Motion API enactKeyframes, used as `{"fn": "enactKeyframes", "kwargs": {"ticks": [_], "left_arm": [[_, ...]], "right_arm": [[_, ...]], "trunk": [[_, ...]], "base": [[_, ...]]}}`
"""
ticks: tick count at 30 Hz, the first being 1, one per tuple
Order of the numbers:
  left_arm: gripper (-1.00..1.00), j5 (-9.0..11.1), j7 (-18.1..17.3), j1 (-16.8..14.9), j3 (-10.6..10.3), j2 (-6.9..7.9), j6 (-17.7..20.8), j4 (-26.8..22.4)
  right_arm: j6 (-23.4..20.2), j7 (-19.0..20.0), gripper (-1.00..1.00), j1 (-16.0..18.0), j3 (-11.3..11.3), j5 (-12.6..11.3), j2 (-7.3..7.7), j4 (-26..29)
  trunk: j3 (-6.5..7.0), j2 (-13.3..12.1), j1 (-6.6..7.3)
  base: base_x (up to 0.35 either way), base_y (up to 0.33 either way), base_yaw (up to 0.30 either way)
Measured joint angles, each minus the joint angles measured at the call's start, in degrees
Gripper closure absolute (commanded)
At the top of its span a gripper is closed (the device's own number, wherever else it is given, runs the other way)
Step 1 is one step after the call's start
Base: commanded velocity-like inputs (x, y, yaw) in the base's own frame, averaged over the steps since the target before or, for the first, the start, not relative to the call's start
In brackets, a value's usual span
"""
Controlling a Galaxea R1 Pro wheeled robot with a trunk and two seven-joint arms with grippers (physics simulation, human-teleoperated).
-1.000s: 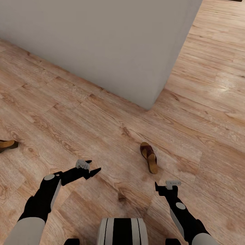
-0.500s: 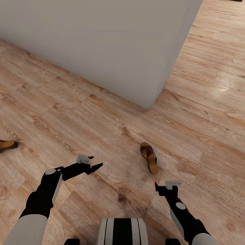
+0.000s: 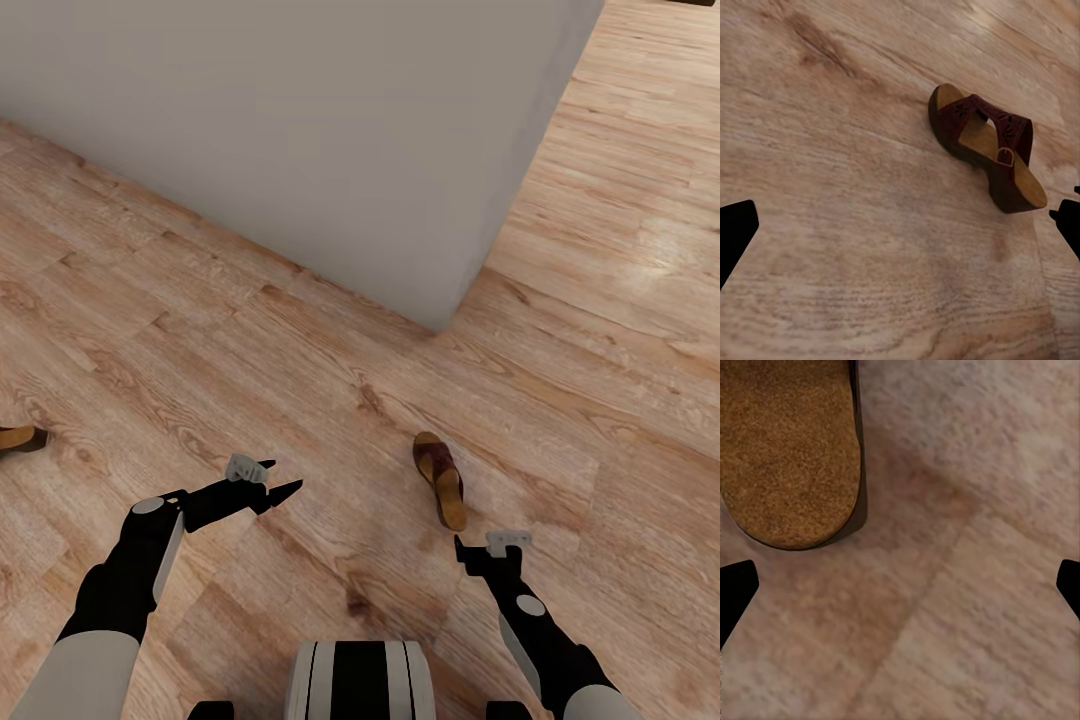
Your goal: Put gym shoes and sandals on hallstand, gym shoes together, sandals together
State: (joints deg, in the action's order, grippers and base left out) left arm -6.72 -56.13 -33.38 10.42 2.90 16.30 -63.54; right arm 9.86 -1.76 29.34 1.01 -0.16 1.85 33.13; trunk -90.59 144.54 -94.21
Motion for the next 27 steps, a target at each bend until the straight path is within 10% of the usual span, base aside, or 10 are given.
{"fn": "enactKeyframes", "kwargs": {"ticks": [27], "left_arm": [[-1.00, 0.00, 0.07, -0.07, 0.09, 0.08, 0.11, -0.02]], "right_arm": [[0.09, 0.00, -1.00, 0.00, -0.09, -0.08, -0.02, 0.04]], "trunk": [[-0.32, 0.00, 0.00]], "base": [[0.001, 0.000, 0.058]]}}
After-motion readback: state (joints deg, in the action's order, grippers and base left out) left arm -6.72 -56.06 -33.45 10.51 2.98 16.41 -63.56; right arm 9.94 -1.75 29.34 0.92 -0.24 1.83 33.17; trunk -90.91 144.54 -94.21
